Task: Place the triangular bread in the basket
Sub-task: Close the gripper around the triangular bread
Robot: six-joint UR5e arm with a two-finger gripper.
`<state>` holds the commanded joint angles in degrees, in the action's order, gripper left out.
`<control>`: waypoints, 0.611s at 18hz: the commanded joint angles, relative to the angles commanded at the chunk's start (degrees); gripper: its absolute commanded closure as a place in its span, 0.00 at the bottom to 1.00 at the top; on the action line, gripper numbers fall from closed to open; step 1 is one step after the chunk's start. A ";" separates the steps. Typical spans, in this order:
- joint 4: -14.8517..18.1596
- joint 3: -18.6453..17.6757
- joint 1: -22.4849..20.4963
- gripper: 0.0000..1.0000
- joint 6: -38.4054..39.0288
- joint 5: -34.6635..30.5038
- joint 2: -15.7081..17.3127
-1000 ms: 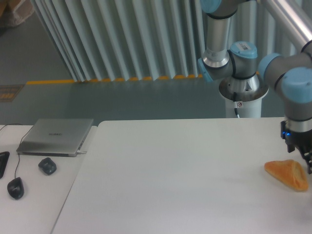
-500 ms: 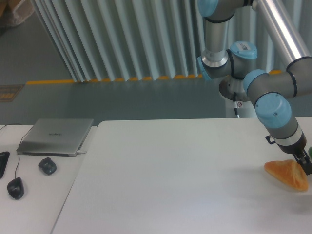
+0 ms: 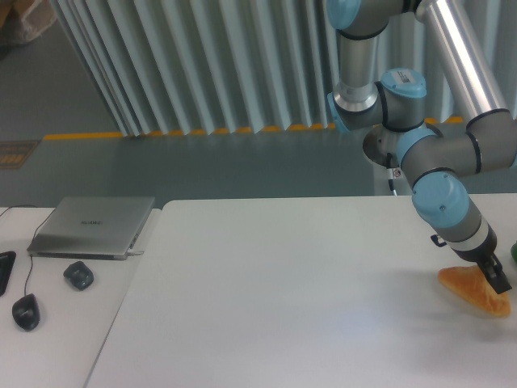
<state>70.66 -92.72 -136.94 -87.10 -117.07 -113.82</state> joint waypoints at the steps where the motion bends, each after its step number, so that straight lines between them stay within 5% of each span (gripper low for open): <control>1: -0.09 0.00 0.00 0.00 0.09 0.00 -0.09; 9: -3.34 0.35 1.76 0.00 5.89 -0.79 -2.72; 10: -3.34 0.35 2.02 0.06 5.89 -0.88 -2.90; 11: -3.34 0.35 2.11 0.22 5.80 -0.97 -2.90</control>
<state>67.32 -92.37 -134.83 -81.30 -118.04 -116.72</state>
